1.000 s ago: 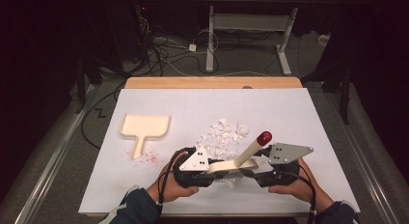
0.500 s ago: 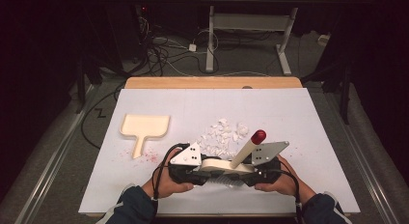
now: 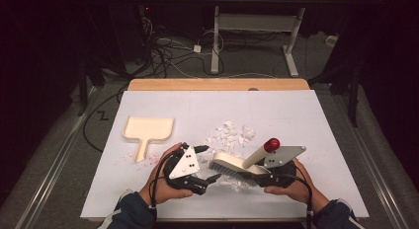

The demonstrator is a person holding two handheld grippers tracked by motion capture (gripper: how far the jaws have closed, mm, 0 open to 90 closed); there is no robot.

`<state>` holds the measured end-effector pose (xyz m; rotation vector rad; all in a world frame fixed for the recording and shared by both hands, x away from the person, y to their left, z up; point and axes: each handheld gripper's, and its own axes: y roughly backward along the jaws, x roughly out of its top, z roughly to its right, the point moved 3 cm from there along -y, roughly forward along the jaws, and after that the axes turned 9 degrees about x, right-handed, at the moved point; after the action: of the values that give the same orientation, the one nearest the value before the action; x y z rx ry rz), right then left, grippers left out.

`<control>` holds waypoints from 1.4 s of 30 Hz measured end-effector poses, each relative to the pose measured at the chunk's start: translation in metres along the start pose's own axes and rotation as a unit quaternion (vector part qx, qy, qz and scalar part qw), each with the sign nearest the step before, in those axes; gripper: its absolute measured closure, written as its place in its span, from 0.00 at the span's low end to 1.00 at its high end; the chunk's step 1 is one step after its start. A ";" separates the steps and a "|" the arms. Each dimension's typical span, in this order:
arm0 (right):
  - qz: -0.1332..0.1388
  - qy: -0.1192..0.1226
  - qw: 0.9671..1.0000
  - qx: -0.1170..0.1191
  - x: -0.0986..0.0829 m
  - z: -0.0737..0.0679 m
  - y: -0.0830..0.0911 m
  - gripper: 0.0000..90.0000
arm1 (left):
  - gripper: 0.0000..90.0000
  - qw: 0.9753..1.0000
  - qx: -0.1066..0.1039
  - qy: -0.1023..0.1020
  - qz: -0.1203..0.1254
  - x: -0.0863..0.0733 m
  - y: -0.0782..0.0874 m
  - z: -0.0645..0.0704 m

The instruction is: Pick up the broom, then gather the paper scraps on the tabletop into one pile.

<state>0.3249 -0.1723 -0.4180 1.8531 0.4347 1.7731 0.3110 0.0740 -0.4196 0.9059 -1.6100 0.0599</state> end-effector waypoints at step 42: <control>-0.056 -0.091 0.958 -0.266 -0.027 0.113 0.068 0.75 | 0.18 0.971 0.174 0.062 -0.149 -0.126 0.074 -0.015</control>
<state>0.4255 -0.2599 -0.4001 1.5484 -0.0139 1.4451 0.2768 0.1976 -0.4915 1.3804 -1.3538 0.1891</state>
